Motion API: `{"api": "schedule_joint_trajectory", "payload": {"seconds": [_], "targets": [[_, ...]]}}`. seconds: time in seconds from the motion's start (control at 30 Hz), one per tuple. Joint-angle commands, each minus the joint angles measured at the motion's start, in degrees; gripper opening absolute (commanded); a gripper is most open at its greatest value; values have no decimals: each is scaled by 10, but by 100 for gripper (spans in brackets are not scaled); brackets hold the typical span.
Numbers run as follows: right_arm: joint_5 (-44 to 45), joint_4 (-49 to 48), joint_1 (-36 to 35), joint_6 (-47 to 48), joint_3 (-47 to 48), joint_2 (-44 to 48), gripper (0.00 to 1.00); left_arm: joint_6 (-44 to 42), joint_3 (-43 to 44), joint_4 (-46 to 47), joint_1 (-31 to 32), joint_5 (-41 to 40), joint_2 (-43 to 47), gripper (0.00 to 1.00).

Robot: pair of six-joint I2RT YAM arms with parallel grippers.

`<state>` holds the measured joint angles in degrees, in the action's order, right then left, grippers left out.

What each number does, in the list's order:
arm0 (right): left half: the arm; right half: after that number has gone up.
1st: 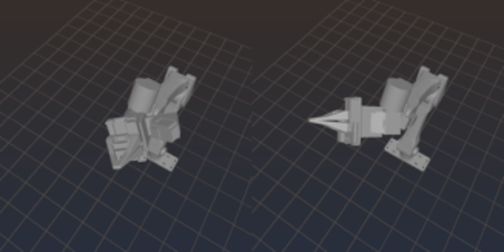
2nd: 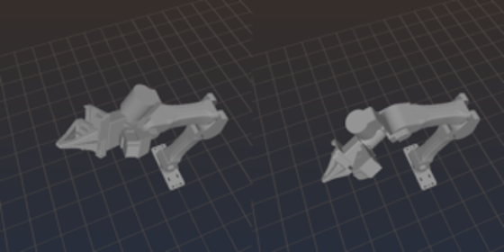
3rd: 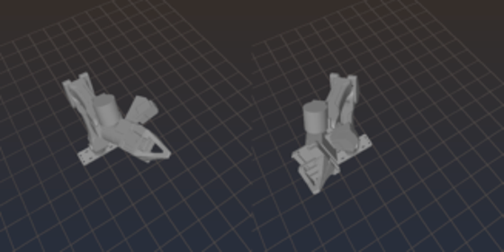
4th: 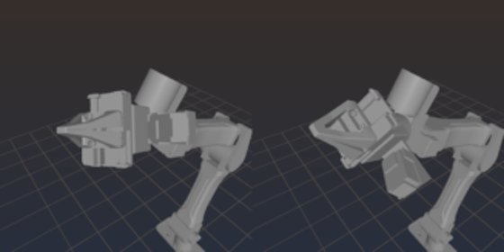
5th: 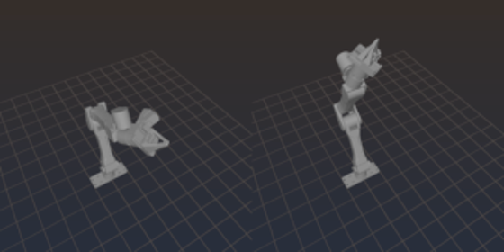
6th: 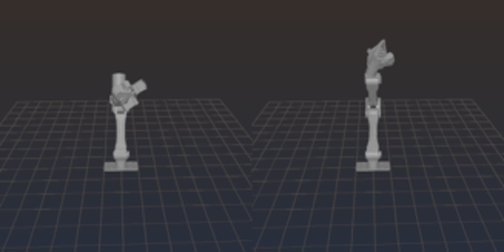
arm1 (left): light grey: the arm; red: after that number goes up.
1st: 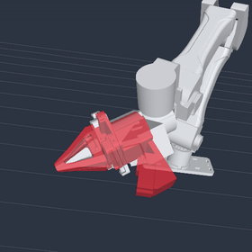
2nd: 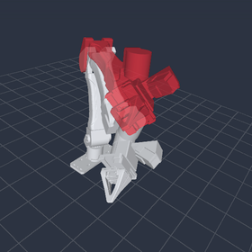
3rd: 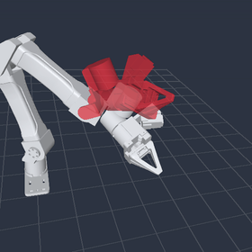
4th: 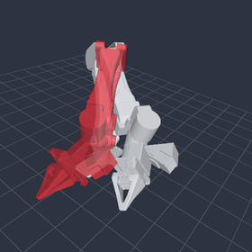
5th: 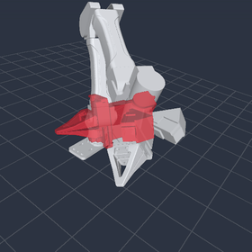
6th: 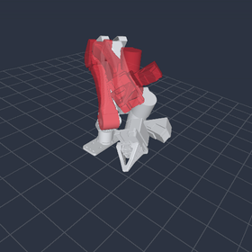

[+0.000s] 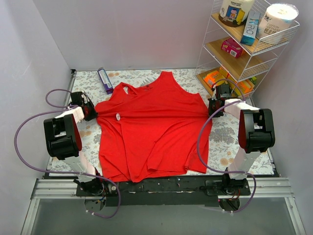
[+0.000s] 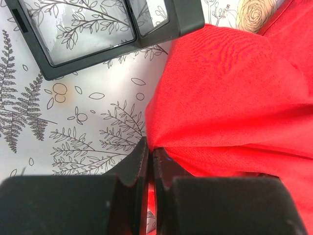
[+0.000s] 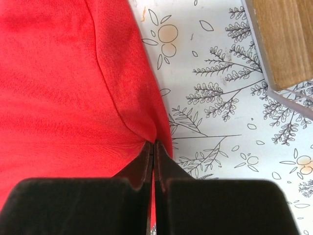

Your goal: Pin the brooch onto the clothing

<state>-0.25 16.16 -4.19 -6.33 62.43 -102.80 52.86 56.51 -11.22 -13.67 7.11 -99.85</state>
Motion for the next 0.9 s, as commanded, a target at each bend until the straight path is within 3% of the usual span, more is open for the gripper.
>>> {"api": "schedule_joint_trajectory", "payload": {"seconds": [0.0, 0.4, 0.7, 0.8, 0.83, 0.87], "targets": [[66, 15, 31, 0, 23, 13, 1, -11, 5, 19, -13, -26, 32, 0], [68, 21, 32, -2, 35, 10, 1, 2, -27, 61, -14, -6, 110, 0], [40, 19, 32, -2, 30, 13, 1, 0, 25, 14, -13, 62, 12, 0], [13, 16, 32, 0, 29, 27, 3, 3, 22, 13, -13, 86, 17, 33], [8, 13, 31, 0, 27, 30, 14, 4, 20, 18, -12, 91, 22, 57], [8, 13, 31, 1, 28, 34, 23, 6, 17, 20, -11, 97, 26, 67]]}}
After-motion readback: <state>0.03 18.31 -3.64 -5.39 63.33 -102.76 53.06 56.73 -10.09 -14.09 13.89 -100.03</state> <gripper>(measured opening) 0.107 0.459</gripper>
